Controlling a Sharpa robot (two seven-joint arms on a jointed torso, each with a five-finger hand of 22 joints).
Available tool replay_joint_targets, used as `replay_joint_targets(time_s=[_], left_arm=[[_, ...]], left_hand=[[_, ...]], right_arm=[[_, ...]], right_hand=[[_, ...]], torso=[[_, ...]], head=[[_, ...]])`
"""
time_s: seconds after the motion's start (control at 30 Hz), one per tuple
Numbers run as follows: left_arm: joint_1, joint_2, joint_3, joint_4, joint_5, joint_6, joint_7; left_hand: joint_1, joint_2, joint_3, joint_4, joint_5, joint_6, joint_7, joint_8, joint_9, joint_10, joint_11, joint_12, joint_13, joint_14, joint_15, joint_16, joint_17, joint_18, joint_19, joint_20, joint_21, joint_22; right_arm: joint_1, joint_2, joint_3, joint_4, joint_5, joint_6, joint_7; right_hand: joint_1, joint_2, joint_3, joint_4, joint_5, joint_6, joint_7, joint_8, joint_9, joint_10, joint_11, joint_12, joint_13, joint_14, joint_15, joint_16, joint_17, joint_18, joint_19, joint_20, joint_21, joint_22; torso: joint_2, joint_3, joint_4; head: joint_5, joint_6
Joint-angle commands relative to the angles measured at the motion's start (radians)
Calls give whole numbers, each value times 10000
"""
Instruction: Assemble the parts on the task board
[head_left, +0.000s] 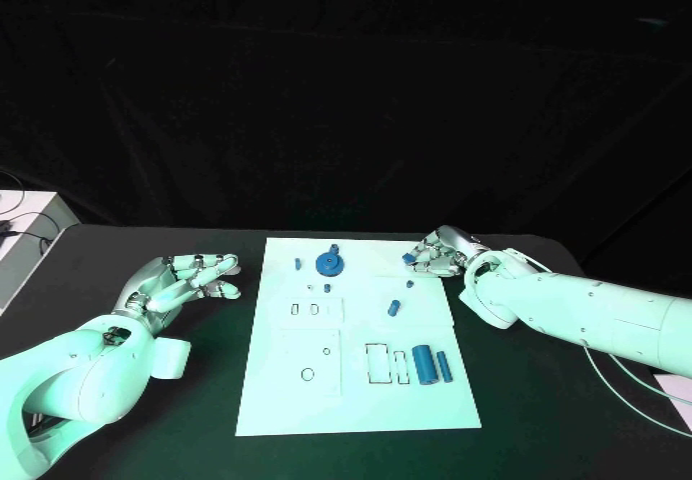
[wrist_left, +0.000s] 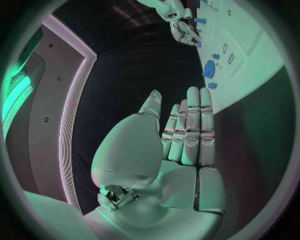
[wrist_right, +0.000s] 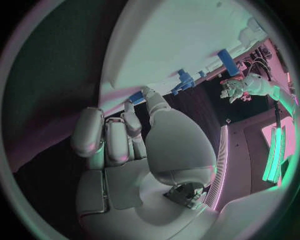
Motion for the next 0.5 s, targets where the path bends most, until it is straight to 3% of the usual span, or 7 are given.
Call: replay_joint_targets(time_s=[0.03,0.17,0.33,0.37,0.5], left_arm=[[-1,8,10,23,-36,195,34],[-1,10,10,23,-40,196,29],[-1,15,10,22,-46,200,29],[-1,15,10,22,-46,200,29],[-1,16,10,18,-49,205,27]], left_hand=[[54,44,2,-37,-65,33,3,10,10,11,9,13,5,-7,7,54,6,25,-72,-8,54,-14],[54,44,2,-37,-65,33,3,10,10,11,9,13,5,-7,7,54,6,25,-72,-8,54,-14],[54,44,2,-37,-65,33,3,10,10,11,9,13,5,-7,7,54,6,25,-72,-8,54,-14],[72,46,6,-52,-63,18,11,11,10,0,14,16,6,-10,9,50,2,29,-75,-5,59,-20],[72,46,6,-52,-63,18,11,11,10,0,14,16,6,-10,9,50,2,29,-75,-5,59,-20]], right_arm=[[-59,0,-26,30,-430,92,-132],[-66,-5,-26,57,-495,85,-63],[-71,0,-26,96,-515,26,13],[-72,3,-26,105,-510,5,28],[-74,13,-26,138,-481,-84,81]], right_hand=[[290,40,186,-295,503,17,58,-58,-40,-70,-43,-42,9,-4,-64,66,21,15,742,-68,67,1393],[531,225,510,-835,1241,66,92,-146,-111,-108,-49,-63,13,-6,-67,77,70,2,739,-72,111,1407],[438,295,730,-1061,1360,98,97,-190,-149,-104,-52,-51,28,-3,-66,78,94,-3,740,-74,137,1414],[150,339,953,-1381,1347,147,91,-231,-186,-83,-60,-39,45,6,-68,65,126,-5,739,-77,159,1417],[49,378,975,-1463,1342,140,92,-246,-196,-79,-58,-39,52,7,-68,57,139,-6,739,-77,160,1416]], torso=[[-2,-4,-3],[0,-1,-1],[-5,-2,3],[-3,-3,4],[-3,-4,5]], head=[[-10,-1],[-11,4],[-13,10],[-9,11],[-18,14]])
